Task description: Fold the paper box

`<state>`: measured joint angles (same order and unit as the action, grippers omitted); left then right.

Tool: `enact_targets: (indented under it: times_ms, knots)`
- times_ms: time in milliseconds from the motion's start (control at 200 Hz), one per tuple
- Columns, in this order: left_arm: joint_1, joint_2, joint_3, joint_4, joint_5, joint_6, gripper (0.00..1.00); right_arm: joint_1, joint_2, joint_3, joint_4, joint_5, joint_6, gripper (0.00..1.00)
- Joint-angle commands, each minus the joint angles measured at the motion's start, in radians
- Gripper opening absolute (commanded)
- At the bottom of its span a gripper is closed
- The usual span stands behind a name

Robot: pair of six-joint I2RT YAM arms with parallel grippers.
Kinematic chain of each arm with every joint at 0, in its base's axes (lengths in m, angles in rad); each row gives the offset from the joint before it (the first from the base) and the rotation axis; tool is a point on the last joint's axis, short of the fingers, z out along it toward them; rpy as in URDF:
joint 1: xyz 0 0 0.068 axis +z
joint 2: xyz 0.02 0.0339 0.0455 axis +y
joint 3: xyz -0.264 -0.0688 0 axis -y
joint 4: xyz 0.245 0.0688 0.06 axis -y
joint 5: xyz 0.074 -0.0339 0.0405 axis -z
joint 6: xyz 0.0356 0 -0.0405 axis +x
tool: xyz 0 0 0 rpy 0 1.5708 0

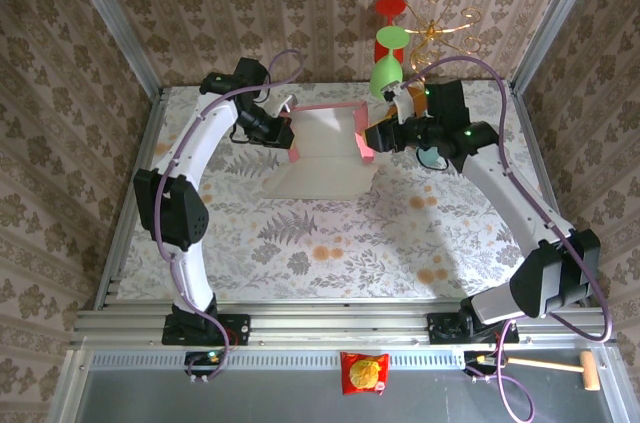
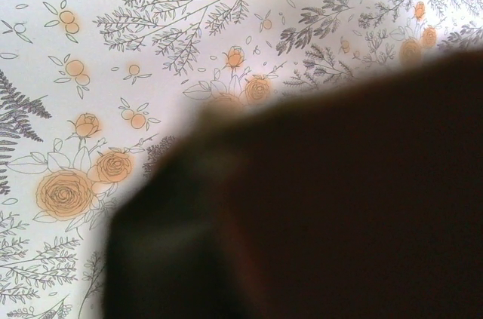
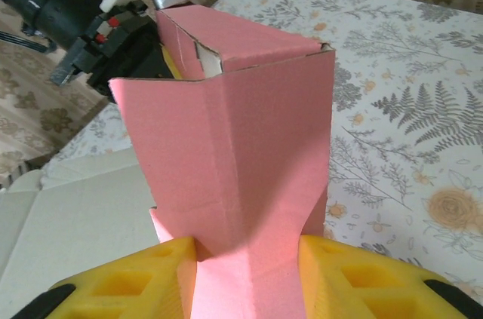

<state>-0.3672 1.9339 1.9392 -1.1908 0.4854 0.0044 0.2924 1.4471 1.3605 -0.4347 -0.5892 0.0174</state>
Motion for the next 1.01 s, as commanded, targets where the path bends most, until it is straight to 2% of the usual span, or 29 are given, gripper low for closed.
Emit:
enact_targets:
  times_ms: [0, 225, 415, 575, 940, 1000]
  knots:
    - [-0.016, -0.004, 0.042, -0.033, 0.018, 0.014, 0.0, 0.028, 0.022, 0.043, -0.032, 0.106, -0.037, 0.41]
    - [-0.021, -0.004, 0.047, -0.034, 0.009, 0.01, 0.0, 0.092, 0.043, 0.066, -0.049, 0.263, -0.052, 0.38]
    - [-0.027, -0.004, 0.046, -0.034, 0.007, 0.008, 0.0, 0.146, 0.057, 0.075, -0.06, 0.442, -0.048, 0.31]
    - [-0.03, -0.005, 0.046, -0.035, 0.004, 0.007, 0.0, 0.184, 0.07, 0.078, -0.056, 0.543, -0.026, 0.26]
    - [-0.04, -0.006, 0.053, -0.034, -0.009, -0.012, 0.0, 0.283, 0.129, 0.131, -0.097, 0.812, 0.052, 0.0]
    - [-0.043, -0.003, 0.059, -0.038, -0.026, -0.028, 0.0, 0.298, 0.14, 0.146, -0.127, 0.871, 0.078, 0.0]
